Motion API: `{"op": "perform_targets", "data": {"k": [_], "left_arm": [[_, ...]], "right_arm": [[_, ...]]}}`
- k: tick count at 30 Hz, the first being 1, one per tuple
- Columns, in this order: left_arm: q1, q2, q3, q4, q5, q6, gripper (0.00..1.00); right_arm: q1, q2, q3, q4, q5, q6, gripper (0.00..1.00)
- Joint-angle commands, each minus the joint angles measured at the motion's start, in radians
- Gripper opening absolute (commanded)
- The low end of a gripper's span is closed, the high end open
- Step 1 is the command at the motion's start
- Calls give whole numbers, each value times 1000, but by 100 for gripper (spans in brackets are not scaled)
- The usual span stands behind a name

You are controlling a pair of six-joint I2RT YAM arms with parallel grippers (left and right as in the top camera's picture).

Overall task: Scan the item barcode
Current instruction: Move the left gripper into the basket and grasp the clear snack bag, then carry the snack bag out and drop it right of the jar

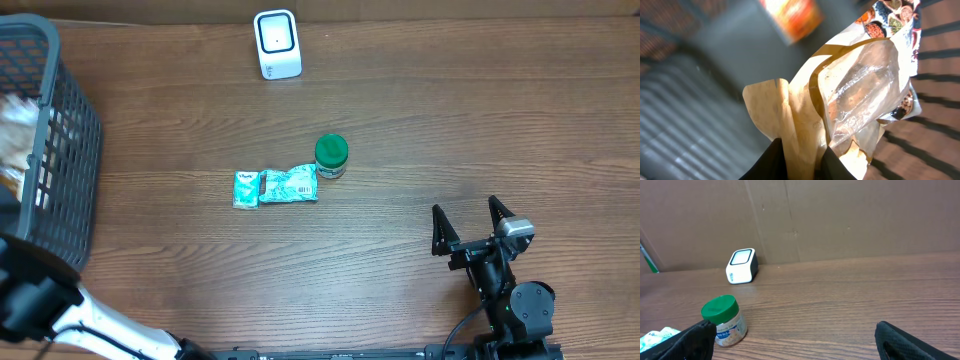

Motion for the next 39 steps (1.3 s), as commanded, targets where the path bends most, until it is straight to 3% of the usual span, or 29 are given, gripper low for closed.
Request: {"op": "perform_targets", "data": {"k": [1, 10, 16, 26, 32, 39], "left_arm": [[-10, -167, 43, 7, 88, -59, 4], [-36, -407, 45, 28, 127, -93, 4], [-122, -505, 44, -5, 216, -100, 4], [-519, -502, -10, -164, 197, 54, 4], [-785, -469, -132, -138, 197, 139, 5], [-1027, -387, -285, -68, 197, 128, 5]], "right_arm": [[-3, -10, -11, 6, -1, 2, 100], [-3, -10, -11, 6, -1, 2, 100], [-3, -10, -11, 6, -1, 2, 100], [-3, -10, -11, 6, -1, 2, 100], [-3, -10, -11, 6, -1, 2, 100], [-3, -10, -11, 6, -1, 2, 100]]}}
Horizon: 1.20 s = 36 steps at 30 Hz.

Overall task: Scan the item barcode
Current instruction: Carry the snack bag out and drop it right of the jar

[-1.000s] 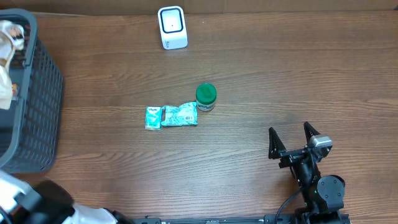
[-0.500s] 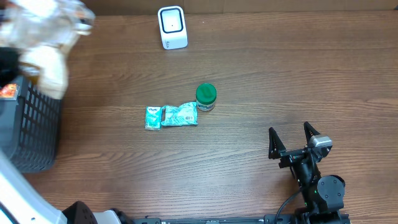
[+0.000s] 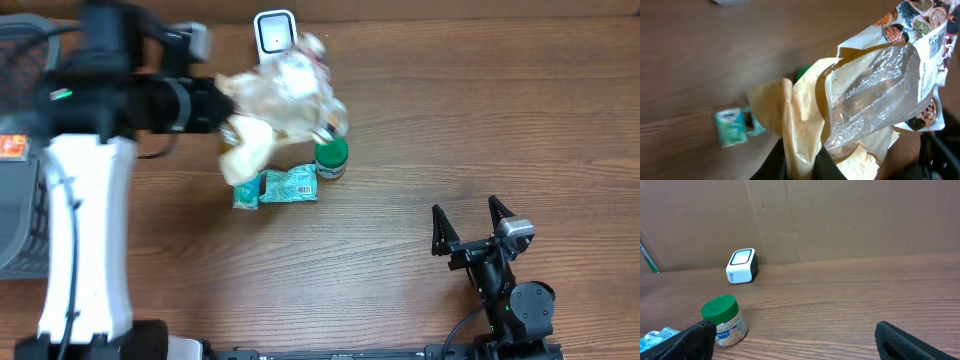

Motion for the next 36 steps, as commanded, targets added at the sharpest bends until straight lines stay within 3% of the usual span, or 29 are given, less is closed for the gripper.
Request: {"op": "perform_targets", "data": {"k": [1, 7, 12, 24, 26, 29, 36], "left_arm": [[-101, 48, -67, 42, 15, 9, 5], [-262, 149, -152, 177, 14, -111, 5], [-359, 262, -175, 308, 14, -317, 4], [-478, 455, -175, 517, -3, -697, 5], [-482, 469, -175, 520, -11, -696, 23], [-482, 475, -175, 520, -16, -684, 41], [-481, 472, -172, 546, 0, -536, 57]], "right_arm": [[-3, -10, -11, 6, -1, 2, 100], [-3, -10, -11, 6, -1, 2, 100], [-3, -10, -11, 6, -1, 2, 100], [-3, -10, -11, 6, -1, 2, 100], [-3, -10, -11, 6, -1, 2, 100], [-3, -10, -11, 6, -1, 2, 100], [-3, -10, -11, 6, -1, 2, 100]]}}
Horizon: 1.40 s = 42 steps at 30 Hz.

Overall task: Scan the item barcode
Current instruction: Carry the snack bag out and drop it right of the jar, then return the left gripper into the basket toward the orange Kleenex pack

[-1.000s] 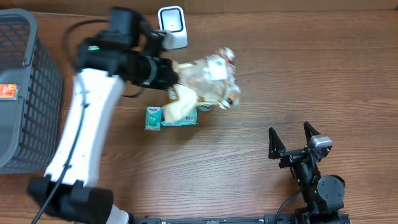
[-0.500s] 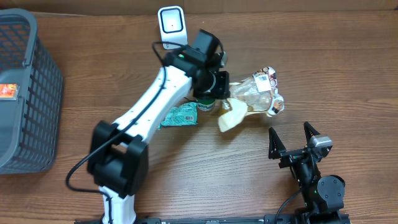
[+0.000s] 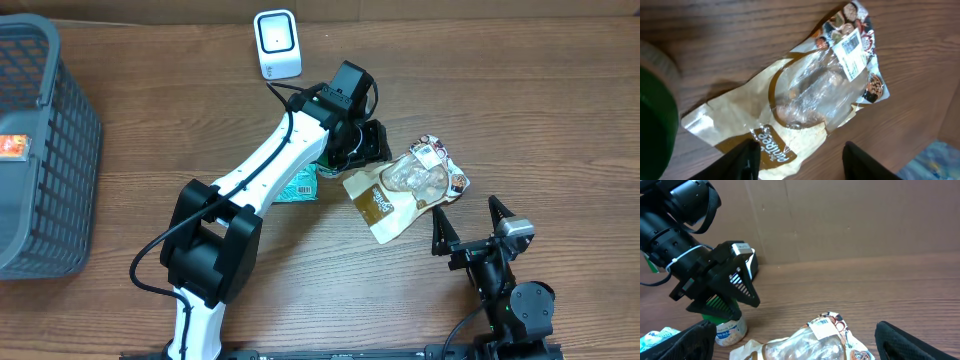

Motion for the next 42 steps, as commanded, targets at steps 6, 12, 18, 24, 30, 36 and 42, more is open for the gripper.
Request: {"op": "perform_targets", "data": {"k": [6, 12, 18, 24, 30, 36, 42], "left_arm": [[27, -51, 36, -19, 27, 189, 56], [104, -214, 146, -116, 27, 305, 57], [249, -394, 285, -253, -2, 406, 68], [529, -536, 373, -384, -184, 409, 72], [870, -598, 373, -407, -365, 407, 73], [1117, -531, 371, -396, -428, 366, 70], [1192, -373, 371, -358, -534, 367, 63]], "right_arm": [[-3, -10, -11, 5, -1, 3, 100], [-3, -10, -11, 5, -1, 3, 100], [-3, -10, -11, 5, -1, 3, 100], [-3, -10, -11, 5, -1, 3, 100], [-3, -10, -11, 5, -1, 3, 100], [-3, -10, -11, 5, -1, 3, 100], [-3, -10, -11, 5, -1, 3, 100]]}}
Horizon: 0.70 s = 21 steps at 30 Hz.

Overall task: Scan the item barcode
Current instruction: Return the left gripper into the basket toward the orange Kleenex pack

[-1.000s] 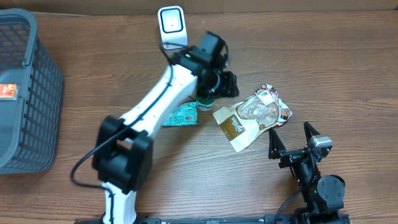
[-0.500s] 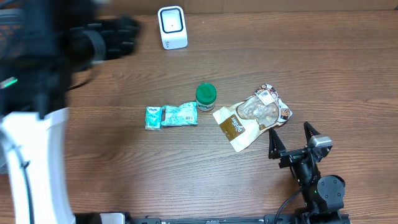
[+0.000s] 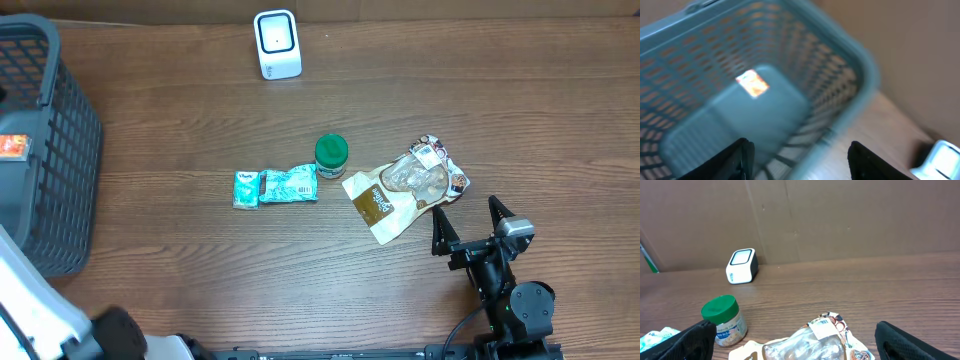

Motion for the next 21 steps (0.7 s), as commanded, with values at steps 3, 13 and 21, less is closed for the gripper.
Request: {"op": "perform_targets", "data": {"k": [3, 13, 21], "left_arm": [[12, 193, 1, 24, -118, -4, 70], [12, 460, 1, 205, -129, 92, 96], [17, 611, 1, 335, -188, 121, 91]], "right_arm": [[-3, -10, -11, 6, -1, 2, 100], [-3, -10, -11, 6, -1, 2, 100], [-3, -10, -11, 6, -1, 2, 100]]}}
